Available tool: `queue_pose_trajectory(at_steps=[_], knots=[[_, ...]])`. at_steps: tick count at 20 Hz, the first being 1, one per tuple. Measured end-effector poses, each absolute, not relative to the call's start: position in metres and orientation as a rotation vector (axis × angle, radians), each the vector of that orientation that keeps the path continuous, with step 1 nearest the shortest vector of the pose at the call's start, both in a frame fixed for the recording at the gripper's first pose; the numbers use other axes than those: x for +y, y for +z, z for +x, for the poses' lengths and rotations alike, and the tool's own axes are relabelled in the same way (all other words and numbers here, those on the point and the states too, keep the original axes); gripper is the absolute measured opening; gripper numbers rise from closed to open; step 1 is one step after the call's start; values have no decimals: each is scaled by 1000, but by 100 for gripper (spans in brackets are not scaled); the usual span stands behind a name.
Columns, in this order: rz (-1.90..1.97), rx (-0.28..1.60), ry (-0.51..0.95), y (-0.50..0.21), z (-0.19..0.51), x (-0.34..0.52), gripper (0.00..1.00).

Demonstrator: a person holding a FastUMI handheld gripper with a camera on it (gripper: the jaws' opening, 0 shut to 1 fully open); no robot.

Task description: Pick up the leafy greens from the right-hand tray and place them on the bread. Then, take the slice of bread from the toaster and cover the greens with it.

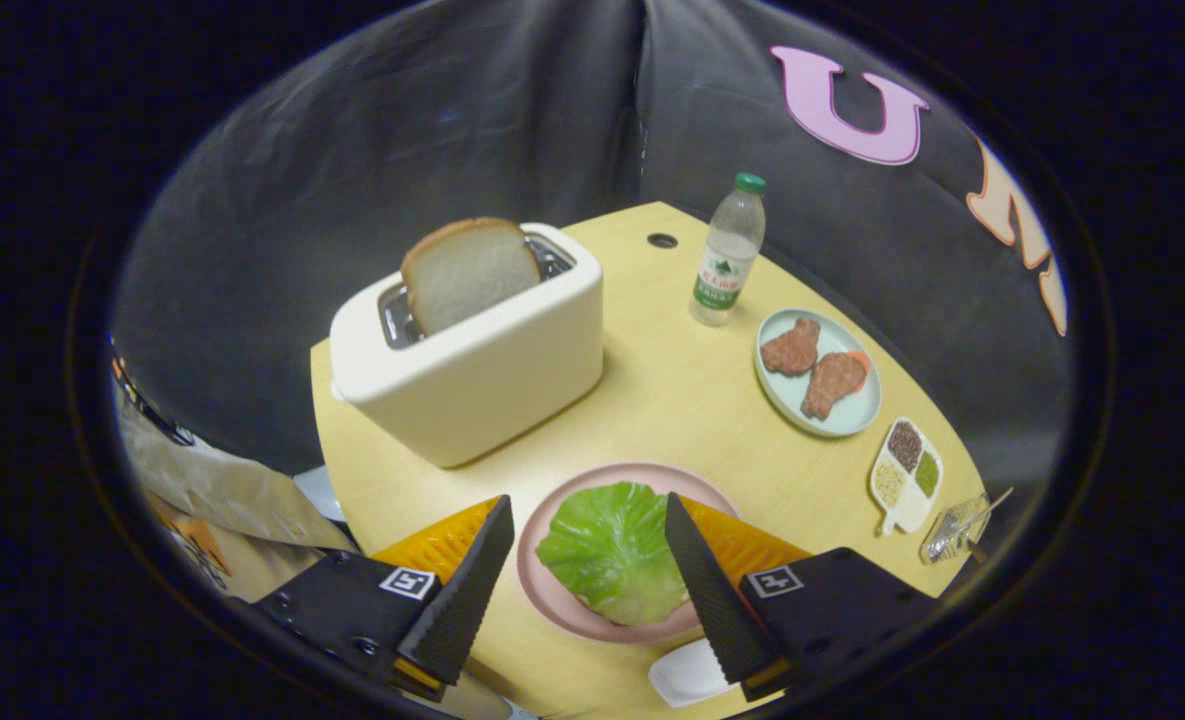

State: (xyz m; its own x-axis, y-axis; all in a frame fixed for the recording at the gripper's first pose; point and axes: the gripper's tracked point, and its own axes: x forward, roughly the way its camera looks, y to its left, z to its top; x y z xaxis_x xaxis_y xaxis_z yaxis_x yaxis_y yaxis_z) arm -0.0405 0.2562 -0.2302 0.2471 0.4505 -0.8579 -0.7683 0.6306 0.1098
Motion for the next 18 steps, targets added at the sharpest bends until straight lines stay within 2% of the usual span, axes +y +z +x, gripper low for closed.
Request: queue_pose_trajectory(at_steps=[18], knots=[[-204,1036,870,-169,-19,386,95]])
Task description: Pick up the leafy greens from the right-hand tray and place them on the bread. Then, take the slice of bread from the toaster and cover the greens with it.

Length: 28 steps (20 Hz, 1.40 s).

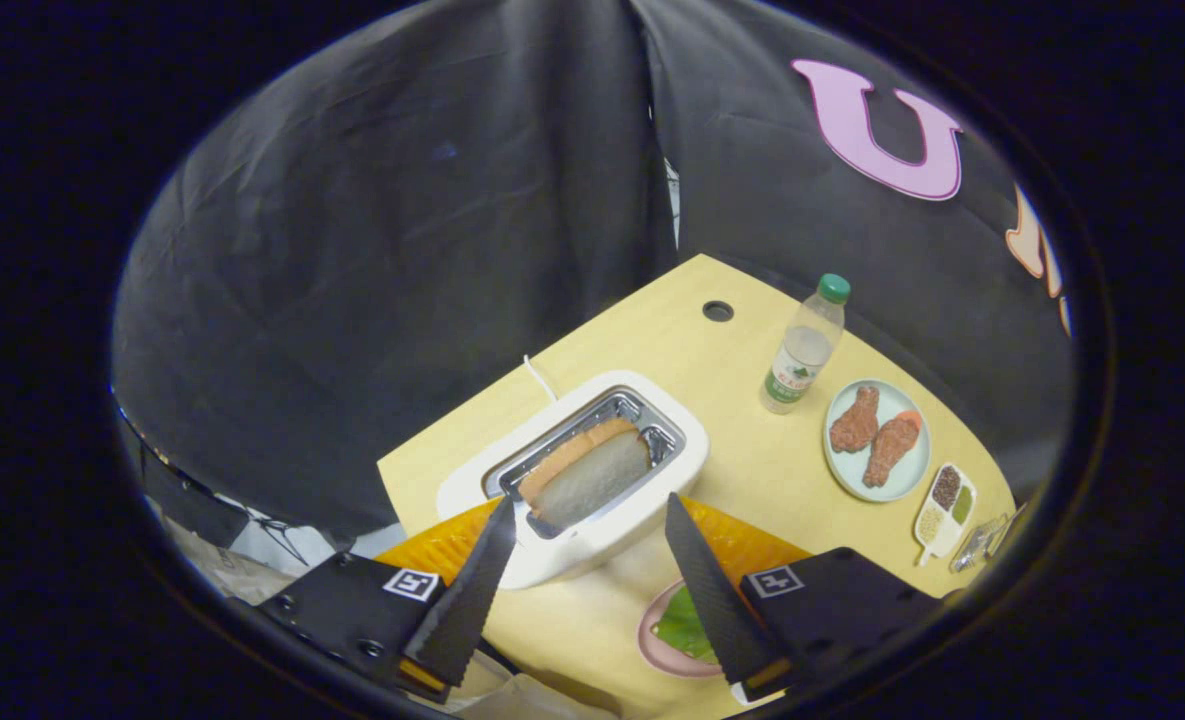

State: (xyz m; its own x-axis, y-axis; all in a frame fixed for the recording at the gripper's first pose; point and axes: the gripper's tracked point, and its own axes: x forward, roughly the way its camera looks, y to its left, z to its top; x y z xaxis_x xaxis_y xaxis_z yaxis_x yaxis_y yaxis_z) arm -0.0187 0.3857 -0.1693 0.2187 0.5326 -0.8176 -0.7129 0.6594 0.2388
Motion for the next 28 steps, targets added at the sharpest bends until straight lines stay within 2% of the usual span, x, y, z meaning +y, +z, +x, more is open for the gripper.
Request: queue_pose_trajectory(at_steps=[15,23,28], knots=[[-156,1176,744,-225,-14,417,92],[-88,1221,744,-225,-26,412,20],[-14,1166,778,-202,-25,404,20]])
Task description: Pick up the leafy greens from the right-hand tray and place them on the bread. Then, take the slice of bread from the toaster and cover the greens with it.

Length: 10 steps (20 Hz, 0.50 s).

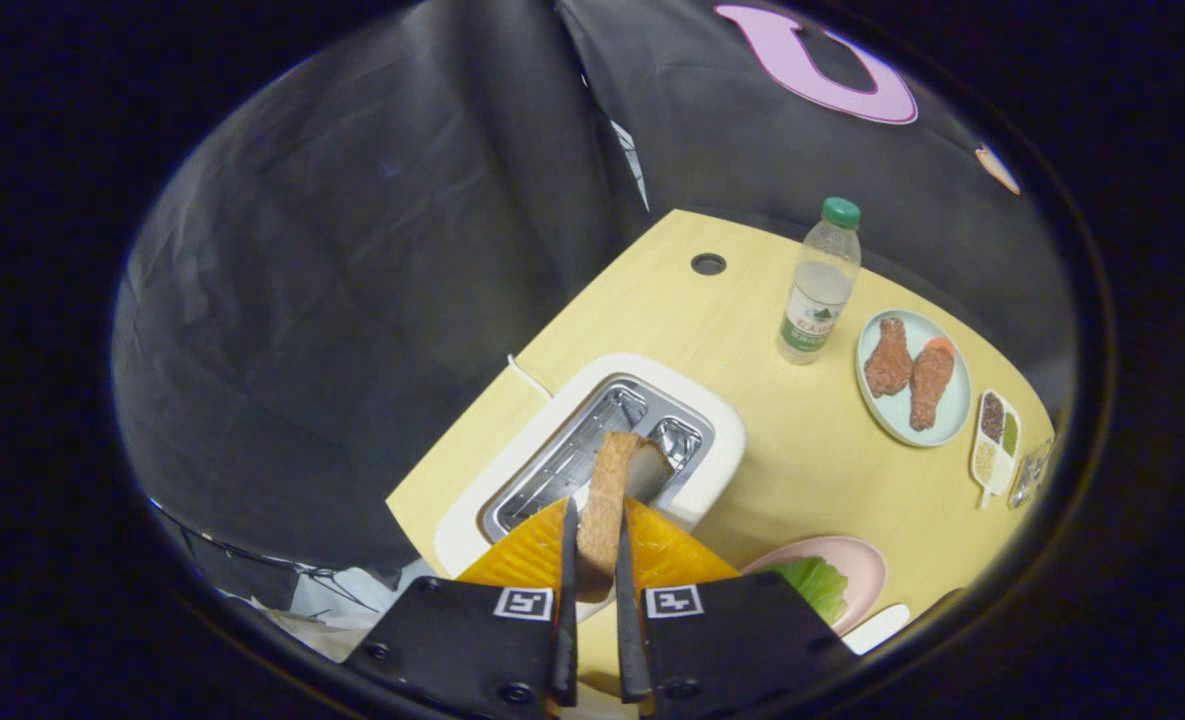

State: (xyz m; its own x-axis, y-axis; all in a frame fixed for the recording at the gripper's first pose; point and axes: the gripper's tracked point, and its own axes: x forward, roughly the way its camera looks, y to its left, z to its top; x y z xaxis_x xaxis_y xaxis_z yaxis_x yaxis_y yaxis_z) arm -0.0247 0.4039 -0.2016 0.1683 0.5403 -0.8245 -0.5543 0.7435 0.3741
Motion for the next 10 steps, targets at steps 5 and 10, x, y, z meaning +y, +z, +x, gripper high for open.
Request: queue_pose_trajectory(at_steps=[5,10], knots=[[107,1131,781,-179,-25,386,19],[270,1084,785,-154,-18,372,19]])
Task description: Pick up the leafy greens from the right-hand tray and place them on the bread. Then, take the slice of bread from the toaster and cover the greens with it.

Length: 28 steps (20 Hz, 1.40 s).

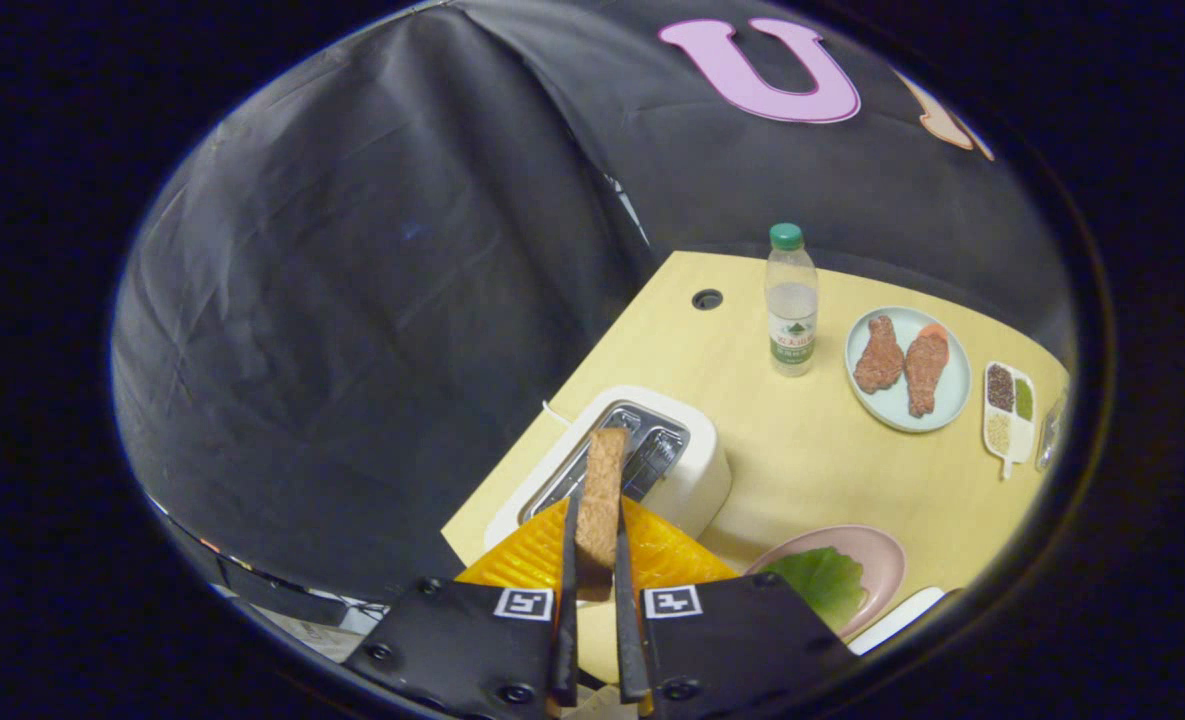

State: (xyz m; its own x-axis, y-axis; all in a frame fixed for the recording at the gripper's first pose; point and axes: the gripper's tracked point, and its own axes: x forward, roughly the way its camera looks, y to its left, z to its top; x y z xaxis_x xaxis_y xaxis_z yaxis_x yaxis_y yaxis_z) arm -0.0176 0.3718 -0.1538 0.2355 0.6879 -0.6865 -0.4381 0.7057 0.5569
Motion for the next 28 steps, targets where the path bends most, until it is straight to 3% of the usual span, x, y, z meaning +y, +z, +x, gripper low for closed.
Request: queue_pose_trajectory(at_steps=[2,13,28], knots=[[378,1094,752,-149,-11,364,5],[509,1128,678,-170,-21,279,5],[613,1261,524,-268,-49,204,5]])
